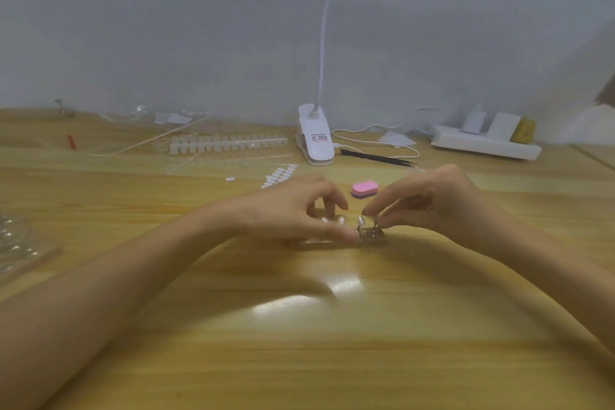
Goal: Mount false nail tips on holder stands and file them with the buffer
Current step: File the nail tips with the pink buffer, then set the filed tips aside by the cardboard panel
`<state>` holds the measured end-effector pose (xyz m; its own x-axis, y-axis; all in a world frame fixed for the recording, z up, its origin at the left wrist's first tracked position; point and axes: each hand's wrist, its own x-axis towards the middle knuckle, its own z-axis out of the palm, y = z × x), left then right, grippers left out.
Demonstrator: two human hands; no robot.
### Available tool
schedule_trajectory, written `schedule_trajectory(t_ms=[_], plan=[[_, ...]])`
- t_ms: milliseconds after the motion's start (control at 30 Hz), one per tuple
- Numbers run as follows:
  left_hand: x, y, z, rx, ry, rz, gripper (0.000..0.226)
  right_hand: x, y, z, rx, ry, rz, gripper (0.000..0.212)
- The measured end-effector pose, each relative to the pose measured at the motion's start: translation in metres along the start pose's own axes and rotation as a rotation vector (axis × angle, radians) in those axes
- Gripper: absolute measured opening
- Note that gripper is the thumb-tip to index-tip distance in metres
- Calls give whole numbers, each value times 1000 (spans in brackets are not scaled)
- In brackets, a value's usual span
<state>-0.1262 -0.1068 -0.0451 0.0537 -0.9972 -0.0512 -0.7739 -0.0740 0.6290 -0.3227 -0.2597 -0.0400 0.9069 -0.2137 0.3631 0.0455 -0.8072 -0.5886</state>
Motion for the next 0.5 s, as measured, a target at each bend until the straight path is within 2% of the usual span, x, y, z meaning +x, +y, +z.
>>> schedule_trajectory(t_ms=[133, 333, 500], plan=[[-1, -5, -2, 187, -87, 51, 68, 0, 4, 2, 17, -9, 20, 17], [-3, -3, -4, 213, -114, 100, 55, 0, 8, 1, 12, -33, 49, 21], [-4, -2, -4, 217, -126, 110, 47, -1, 5, 1, 4, -30, 25, 17]])
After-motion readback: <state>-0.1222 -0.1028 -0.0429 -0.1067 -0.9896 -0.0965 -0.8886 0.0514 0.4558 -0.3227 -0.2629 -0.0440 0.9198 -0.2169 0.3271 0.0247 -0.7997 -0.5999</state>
